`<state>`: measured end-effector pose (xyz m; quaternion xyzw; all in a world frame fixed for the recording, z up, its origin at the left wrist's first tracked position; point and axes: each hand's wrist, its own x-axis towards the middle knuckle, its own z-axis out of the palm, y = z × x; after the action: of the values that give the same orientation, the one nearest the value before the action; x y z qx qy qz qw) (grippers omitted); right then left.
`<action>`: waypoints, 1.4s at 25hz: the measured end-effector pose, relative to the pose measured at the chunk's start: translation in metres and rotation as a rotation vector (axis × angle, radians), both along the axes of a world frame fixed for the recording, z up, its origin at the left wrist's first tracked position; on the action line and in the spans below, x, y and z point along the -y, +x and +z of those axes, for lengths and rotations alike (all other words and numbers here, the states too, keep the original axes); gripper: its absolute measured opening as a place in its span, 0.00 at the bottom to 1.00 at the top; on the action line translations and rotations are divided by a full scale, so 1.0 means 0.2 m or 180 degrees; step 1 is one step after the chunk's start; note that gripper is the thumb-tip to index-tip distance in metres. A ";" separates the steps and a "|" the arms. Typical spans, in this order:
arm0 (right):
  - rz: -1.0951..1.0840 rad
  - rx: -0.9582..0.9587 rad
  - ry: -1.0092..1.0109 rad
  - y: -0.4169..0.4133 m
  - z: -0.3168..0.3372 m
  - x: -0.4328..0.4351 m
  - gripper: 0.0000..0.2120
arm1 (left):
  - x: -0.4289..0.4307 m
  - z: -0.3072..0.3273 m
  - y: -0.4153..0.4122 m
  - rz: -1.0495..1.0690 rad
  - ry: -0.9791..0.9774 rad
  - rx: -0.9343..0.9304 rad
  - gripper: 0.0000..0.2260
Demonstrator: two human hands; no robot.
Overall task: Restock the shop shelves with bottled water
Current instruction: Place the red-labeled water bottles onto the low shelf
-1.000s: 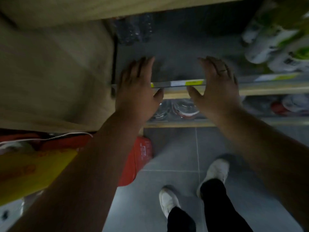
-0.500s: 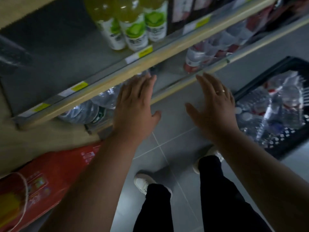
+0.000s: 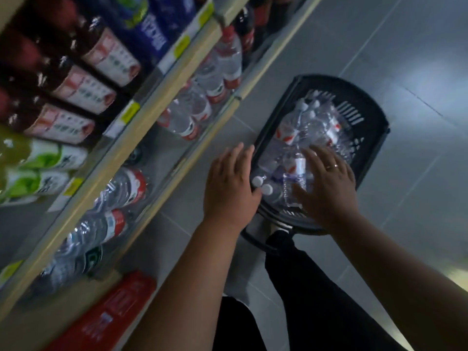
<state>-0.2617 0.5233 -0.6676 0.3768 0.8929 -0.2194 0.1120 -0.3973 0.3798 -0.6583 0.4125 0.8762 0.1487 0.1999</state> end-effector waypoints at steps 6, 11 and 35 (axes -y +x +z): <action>-0.0384 0.0118 -0.0164 0.02 -0.15 -0.25 0.34 | -0.42 -0.17 -0.04 -0.0364 -0.0226 0.0394 0.37; -0.1081 0.0135 -0.0229 0.02 -0.38 -0.34 0.35 | -0.71 -0.48 -0.09 -0.0290 -0.0518 0.0996 0.39; -0.1525 0.0595 -0.0222 0.02 -1.10 -0.74 0.37 | -0.94 -1.04 -0.05 0.0131 -0.0743 0.0432 0.40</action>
<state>-0.2572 0.6714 -0.8885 0.5921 0.7559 -0.2345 0.1518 -0.4081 0.5687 -0.8668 0.3574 0.8803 0.0775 0.3022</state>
